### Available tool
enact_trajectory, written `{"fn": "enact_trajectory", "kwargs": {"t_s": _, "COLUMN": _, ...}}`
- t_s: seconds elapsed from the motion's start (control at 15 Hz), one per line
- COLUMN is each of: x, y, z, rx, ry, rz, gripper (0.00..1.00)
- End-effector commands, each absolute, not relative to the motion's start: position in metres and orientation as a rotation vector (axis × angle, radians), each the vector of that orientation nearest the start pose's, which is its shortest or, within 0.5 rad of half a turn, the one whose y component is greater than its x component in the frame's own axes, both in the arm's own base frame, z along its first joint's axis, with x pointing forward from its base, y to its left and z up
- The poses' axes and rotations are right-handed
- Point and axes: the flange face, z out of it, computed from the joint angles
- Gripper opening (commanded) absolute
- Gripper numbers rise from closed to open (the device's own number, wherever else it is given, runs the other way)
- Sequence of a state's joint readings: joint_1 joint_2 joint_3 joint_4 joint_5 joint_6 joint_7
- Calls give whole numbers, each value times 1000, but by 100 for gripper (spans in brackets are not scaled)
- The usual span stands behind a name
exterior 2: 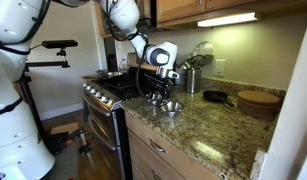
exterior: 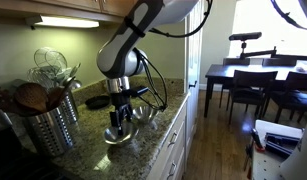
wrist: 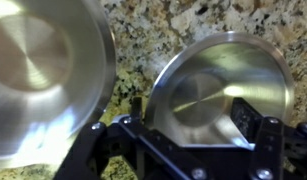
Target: Place the left silver door onto the right silver bowl
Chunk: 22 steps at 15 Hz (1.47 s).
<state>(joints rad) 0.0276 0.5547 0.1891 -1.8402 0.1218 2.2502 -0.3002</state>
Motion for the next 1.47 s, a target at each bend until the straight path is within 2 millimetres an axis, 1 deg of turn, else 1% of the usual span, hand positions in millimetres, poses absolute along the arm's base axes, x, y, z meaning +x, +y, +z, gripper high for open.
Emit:
{"fn": "enact_trajectory", "kwargs": {"t_s": 0.0, "x": 623, "y": 133, "z": 224, "rx": -2862, "ry": -600, "rz": 200, "gripper": 60}}
{"fn": "enact_trajectory", "kwargs": {"t_s": 0.2, "x": 625, "y": 133, "z": 226, "rx": -2863, "ry": -600, "rz": 194, "gripper": 39}}
{"fn": "enact_trajectory", "kwargs": {"t_s": 0.6, "x": 627, "y": 130, "z": 229, "rx": -2866, "ry": -593, "rz": 181, "gripper": 1}}
{"fn": "enact_trajectory", "kwargs": {"t_s": 0.73, "x": 627, "y": 127, "z": 232, "rx": -2866, "ry": -584, "rz": 169, "gripper": 0}}
{"fn": "enact_trajectory", "kwargs": {"t_s": 0.8, "x": 629, "y": 126, "z": 237, "rx": -2867, "ry": -578, "rz": 153, "gripper": 2}}
{"fn": "enact_trajectory", "kwargs": {"t_s": 1.07, "x": 634, "y": 112, "z": 253, "rx": -2882, "ry": -541, "rz": 106, "gripper": 3}}
{"fn": "enact_trajectory", "kwargs": {"t_s": 1.27, "x": 636, "y": 91, "z": 265, "rx": -2909, "ry": -494, "rz": 70, "gripper": 2}}
{"fn": "enact_trajectory", "kwargs": {"t_s": 1.4, "x": 637, "y": 70, "z": 274, "rx": -2929, "ry": -438, "rz": 41, "gripper": 2}}
